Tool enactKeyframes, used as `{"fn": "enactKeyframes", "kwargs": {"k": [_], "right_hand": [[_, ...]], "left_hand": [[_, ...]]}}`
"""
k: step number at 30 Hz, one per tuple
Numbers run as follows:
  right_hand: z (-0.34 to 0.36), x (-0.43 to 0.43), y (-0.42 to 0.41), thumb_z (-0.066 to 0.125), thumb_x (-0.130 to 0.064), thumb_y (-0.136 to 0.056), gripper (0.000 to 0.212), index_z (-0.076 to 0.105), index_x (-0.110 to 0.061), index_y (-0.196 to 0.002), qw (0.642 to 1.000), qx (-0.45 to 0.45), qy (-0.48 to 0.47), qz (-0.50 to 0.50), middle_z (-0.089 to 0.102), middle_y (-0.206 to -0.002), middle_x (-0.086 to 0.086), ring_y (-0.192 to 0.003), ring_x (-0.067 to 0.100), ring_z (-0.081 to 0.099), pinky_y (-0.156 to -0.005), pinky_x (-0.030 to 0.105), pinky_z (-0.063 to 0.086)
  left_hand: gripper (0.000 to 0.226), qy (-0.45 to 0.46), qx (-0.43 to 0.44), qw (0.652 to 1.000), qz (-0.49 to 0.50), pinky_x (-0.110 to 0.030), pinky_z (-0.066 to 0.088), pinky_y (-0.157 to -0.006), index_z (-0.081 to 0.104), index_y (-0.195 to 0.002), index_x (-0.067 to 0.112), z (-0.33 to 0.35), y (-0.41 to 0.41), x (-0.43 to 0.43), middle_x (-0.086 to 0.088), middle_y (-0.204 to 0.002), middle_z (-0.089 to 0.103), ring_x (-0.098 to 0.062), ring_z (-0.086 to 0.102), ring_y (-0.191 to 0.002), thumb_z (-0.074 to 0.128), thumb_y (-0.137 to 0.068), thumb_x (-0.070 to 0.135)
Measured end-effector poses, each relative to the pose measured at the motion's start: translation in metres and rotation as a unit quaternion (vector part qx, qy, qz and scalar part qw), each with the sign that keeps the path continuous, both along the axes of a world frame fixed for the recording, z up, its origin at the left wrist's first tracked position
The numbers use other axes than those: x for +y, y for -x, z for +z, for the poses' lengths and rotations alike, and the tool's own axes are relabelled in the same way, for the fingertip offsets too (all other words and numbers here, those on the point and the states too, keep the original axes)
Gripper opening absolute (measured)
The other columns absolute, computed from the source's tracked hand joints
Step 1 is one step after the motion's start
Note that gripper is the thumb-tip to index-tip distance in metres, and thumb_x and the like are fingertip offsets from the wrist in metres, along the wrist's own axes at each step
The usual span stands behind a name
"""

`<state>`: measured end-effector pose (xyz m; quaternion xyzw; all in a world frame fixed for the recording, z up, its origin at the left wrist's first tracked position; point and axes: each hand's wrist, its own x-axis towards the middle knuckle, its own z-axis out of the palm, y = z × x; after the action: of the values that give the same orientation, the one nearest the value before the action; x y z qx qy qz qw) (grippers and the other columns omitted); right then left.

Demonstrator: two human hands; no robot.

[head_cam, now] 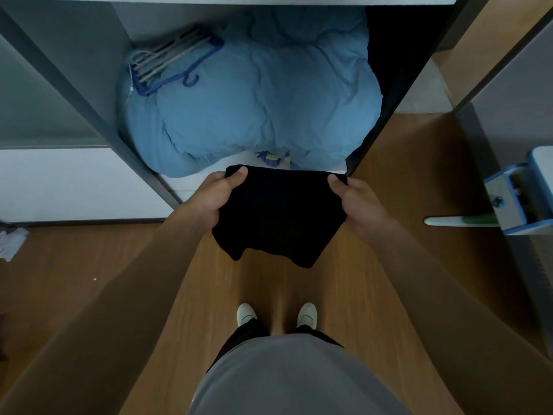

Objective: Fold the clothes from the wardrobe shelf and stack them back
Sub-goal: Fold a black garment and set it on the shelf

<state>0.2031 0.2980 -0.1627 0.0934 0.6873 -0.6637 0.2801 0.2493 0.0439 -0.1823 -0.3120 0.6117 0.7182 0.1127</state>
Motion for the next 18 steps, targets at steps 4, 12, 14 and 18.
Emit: {"fn": "enactKeyframes", "kwargs": {"k": [4, 12, 14, 18], "right_hand": [[-0.003, 0.001, 0.002, 0.058, -0.032, -0.1, 0.031, 0.069, -0.012, -0.12, 0.997, -0.023, 0.068, -0.032, 0.074, -0.115, 0.006, -0.108, 0.021, 0.07, -0.098, 0.037, 0.054], [-0.016, 0.014, 0.006, 0.072, -0.013, -0.089, 0.059, 0.048, -0.019, -0.143, 0.997, -0.039, 0.062, -0.001, 0.07, -0.12, -0.001, -0.109, 0.016, 0.069, -0.089, 0.028, 0.057], [-0.018, 0.015, 0.008, 0.071, -0.013, -0.09, 0.059, 0.049, -0.028, -0.143, 0.999, 0.001, 0.035, -0.01, 0.065, -0.126, -0.005, -0.11, 0.013, 0.068, -0.095, 0.029, 0.054], [-0.012, 0.011, 0.008, 0.075, -0.021, -0.087, 0.023, 0.077, -0.032, -0.107, 0.992, 0.056, -0.039, 0.108, 0.076, -0.108, -0.002, -0.102, 0.014, 0.072, -0.086, 0.022, 0.056]], "left_hand": [[0.035, -0.025, 0.002, 0.999, 0.026, -0.028, 0.059, -0.068, 0.069, -0.112, 0.007, 0.002, 0.002, 0.004, -0.009, -0.101, 0.077, -0.024, 0.075, -0.093, 0.064, -0.096, 0.037], [0.025, -0.067, -0.092, 0.992, 0.051, -0.029, 0.058, -0.058, 0.07, -0.108, 0.008, 0.005, 0.002, -0.003, -0.011, -0.096, 0.078, -0.022, 0.076, -0.077, 0.068, -0.089, 0.025], [0.028, -0.039, -0.086, 0.995, 0.044, -0.029, 0.058, -0.059, 0.067, -0.113, 0.006, 0.003, 0.001, -0.003, -0.016, -0.113, 0.073, -0.023, 0.074, -0.082, 0.068, -0.089, 0.021], [0.054, 0.056, -0.022, 0.998, 0.017, -0.018, 0.054, -0.057, 0.048, -0.145, 0.024, 0.002, 0.001, -0.003, 0.0, -0.125, 0.06, -0.014, 0.067, -0.092, 0.066, -0.094, 0.015]]}}
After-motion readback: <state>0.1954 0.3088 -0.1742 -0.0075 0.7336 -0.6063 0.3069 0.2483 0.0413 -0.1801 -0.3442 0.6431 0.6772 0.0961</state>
